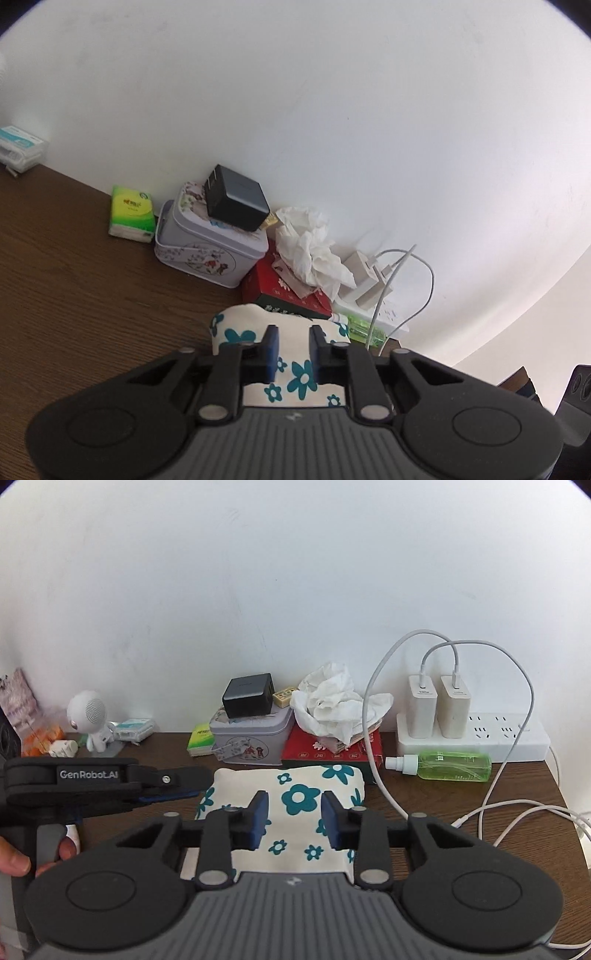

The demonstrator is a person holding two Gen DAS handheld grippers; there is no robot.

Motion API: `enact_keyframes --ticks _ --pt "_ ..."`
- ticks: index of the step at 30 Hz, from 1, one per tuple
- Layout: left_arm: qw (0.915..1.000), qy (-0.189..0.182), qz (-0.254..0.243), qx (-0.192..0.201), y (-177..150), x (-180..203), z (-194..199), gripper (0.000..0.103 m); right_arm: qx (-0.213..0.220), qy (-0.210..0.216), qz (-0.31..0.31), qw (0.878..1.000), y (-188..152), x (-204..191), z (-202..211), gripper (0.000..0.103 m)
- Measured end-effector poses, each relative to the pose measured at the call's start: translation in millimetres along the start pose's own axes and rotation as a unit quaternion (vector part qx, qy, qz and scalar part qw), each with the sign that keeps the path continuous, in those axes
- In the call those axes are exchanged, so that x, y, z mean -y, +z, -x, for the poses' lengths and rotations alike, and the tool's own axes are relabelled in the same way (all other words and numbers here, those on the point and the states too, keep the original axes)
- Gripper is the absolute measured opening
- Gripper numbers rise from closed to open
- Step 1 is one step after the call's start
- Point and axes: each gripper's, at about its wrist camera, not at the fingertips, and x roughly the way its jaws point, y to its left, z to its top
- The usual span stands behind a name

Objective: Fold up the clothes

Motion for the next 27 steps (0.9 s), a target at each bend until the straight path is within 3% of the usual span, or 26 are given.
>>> enact_keyframes --ticks 3,7,13,14,17,18,21,24,27 --pt "0.9997 0.022 -0.007 0.008 -8.1 -1.3 -16.1 0.010 0.013 -0.023 0.018 0.999 -11.8 -9.6 -19.6 0.023" --pt "0.9995 0.022 0.020 -0.007 -13.0 -14.9 -35.8 0.010 0.013 -0.045 0.018 0.999 -29.9 -6.5 -43.6 0.022" --pt "0.9995 0.030 0.005 -0.010 -14.3 -11.6 -39.8 0.007 0.023 -0.026 -0.006 0.999 -34.8 4.3 -41.4 0.022" --pt "0.9997 0.025 0.003 -0.004 -13.3 -10.1 -34.4 0.011 0.034 -0.021 -0.021 0.999 -33.0 4.6 -33.4 0.023" --pt "0.9993 0.002 -0.028 0.024 -14.5 -1.0 -10.1 0.050 0.082 -0.013 -0.059 0.995 -32.5 1.9 -2.7 0.027" --pt "0.9983 -0.001 -0.052 0.027 -17.1 5.4 -3.2 0.054 0.086 -0.014 -0.058 0.994 -34.9 -0.5 4.1 0.028" --pt "0.9941 0.003 -0.108 0.004 -28.9 22.8 3.4 0.053 0.081 -0.027 -0.048 0.995 -41.7 -6.6 11.8 0.028" --pt "0.9914 0.033 -0.124 -0.028 -40.6 26.7 -8.6 0.031 0.066 -0.035 -0.035 0.997 -48.3 -8.3 5.0 0.028" --pt "0.9903 0.044 -0.126 -0.040 -47.4 24.5 -20.8 0.027 0.050 -0.044 -0.022 0.998 -54.8 -10.0 -1.8 0.028"
